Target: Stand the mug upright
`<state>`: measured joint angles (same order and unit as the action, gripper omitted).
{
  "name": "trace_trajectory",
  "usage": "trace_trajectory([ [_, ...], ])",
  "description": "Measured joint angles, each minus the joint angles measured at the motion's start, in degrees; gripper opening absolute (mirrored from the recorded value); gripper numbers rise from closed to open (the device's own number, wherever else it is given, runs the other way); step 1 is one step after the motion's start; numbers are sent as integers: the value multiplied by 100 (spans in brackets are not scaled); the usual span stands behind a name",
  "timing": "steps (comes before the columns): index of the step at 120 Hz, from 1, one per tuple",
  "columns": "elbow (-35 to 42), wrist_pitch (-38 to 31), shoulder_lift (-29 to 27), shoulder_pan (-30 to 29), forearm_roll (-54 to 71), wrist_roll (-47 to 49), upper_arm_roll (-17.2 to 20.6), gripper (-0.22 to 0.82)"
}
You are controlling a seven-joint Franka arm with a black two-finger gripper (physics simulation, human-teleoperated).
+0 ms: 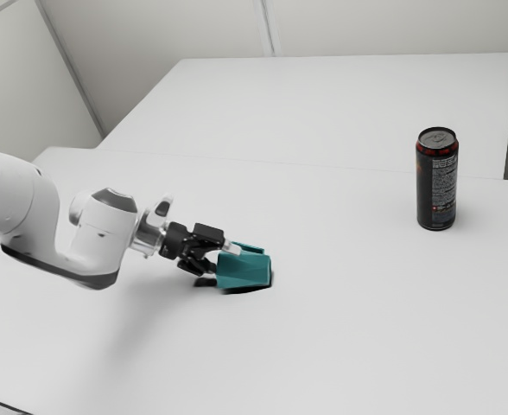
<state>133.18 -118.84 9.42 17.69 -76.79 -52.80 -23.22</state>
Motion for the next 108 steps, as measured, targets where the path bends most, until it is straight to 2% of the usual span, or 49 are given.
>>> trace_trajectory([
  [38, 4, 239, 11, 0, -376, -318, 26, 60],
  [52, 21, 283, 12, 0, -438, -414, 36, 57],
  [72, 65, 319, 24, 0, -467, -536, 37, 48],
  [108, 79, 333, 38, -9, -476, -697, 37, 23],
])
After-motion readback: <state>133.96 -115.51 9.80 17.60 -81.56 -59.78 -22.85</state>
